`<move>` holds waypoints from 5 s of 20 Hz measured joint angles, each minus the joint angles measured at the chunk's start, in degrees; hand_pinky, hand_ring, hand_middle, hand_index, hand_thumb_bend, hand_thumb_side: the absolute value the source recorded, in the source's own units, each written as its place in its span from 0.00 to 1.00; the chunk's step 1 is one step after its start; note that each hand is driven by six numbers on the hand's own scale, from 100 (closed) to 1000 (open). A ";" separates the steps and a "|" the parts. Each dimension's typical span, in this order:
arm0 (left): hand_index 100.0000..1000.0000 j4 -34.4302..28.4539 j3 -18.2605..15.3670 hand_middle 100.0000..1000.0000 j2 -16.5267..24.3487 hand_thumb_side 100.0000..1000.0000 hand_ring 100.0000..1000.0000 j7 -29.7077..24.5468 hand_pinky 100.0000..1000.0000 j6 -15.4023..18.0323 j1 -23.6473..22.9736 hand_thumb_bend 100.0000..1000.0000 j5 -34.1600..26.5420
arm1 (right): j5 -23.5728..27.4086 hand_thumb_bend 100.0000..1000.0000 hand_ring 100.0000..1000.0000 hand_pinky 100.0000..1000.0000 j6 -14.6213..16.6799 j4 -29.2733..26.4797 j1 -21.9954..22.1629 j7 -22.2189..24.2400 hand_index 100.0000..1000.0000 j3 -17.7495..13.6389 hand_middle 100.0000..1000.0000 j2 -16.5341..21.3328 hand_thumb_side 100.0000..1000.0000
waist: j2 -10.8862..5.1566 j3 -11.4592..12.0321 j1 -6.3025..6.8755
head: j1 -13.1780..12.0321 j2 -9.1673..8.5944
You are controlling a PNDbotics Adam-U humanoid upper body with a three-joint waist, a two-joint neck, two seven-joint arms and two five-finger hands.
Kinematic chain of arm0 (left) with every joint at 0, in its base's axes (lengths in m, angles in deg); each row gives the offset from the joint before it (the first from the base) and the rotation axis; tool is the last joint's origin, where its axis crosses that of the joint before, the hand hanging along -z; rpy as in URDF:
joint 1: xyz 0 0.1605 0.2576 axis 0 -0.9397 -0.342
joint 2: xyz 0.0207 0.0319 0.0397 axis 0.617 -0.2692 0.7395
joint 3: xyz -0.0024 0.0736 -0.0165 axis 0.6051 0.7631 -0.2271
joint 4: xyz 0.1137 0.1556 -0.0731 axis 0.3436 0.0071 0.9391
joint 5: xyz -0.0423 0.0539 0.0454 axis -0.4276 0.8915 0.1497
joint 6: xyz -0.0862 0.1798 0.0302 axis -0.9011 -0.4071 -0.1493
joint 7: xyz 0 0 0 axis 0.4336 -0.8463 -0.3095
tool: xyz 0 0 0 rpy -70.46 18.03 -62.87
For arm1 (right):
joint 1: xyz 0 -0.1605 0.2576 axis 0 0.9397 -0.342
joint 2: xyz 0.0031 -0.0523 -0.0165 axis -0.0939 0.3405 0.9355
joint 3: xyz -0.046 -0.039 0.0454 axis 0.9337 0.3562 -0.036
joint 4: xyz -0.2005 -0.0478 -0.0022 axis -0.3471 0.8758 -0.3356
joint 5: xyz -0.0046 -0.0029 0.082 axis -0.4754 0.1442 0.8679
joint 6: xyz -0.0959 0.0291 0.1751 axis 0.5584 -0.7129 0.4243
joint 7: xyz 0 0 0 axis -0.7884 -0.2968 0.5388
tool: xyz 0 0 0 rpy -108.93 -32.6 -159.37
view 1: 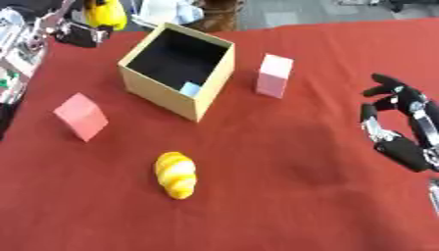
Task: Pick up objects on the table and place them in the box.
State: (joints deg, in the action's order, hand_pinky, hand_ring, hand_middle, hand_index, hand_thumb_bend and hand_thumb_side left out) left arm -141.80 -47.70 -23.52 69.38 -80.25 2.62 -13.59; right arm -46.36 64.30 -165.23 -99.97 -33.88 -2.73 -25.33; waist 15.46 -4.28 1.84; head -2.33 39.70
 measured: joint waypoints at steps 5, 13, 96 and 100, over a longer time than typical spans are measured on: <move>0.56 -1.36 3.15 0.41 -1.46 0.00 0.41 -4.13 0.52 1.66 0.02 0.28 -1.30 | 0.00 0.00 0.57 0.66 0.02 0.00 -0.03 0.10 0.93 0.01 0.67 0.00 0.60 | -0.03 -0.40 0.00 | -0.06 -0.01; 0.73 2.54 5.79 0.57 -4.67 0.00 0.53 -8.75 0.60 5.04 -0.47 0.40 -2.00 | 0.00 0.00 0.57 0.66 0.09 0.02 -0.07 0.24 0.93 0.02 0.67 -0.01 0.60 | -0.03 -0.56 0.00 | -0.06 -0.01; 0.72 9.29 3.33 0.61 4.68 0.00 0.60 -20.77 0.69 18.08 -8.61 0.45 -0.07 | 0.53 0.00 0.58 0.66 0.16 0.72 1.09 0.32 0.93 -0.66 0.68 0.44 0.63 | -1.29 2.09 0.00 | 1.87 0.57; 0.63 8.94 3.02 0.51 4.55 0.00 0.51 -19.85 0.65 17.20 -8.62 0.37 -1.11 | 0.56 0.00 0.58 0.66 0.16 0.72 1.09 0.32 0.93 -0.66 0.68 0.44 0.65 | -1.29 2.09 0.00 | 1.87 0.57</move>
State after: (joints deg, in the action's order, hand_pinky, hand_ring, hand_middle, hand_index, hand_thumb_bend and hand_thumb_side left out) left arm -132.86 -44.68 -18.97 49.53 -63.06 -6.01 -14.70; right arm -45.80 64.46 -164.51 -98.88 -33.56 -3.39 -24.89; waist 14.17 -2.20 1.84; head -0.46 40.28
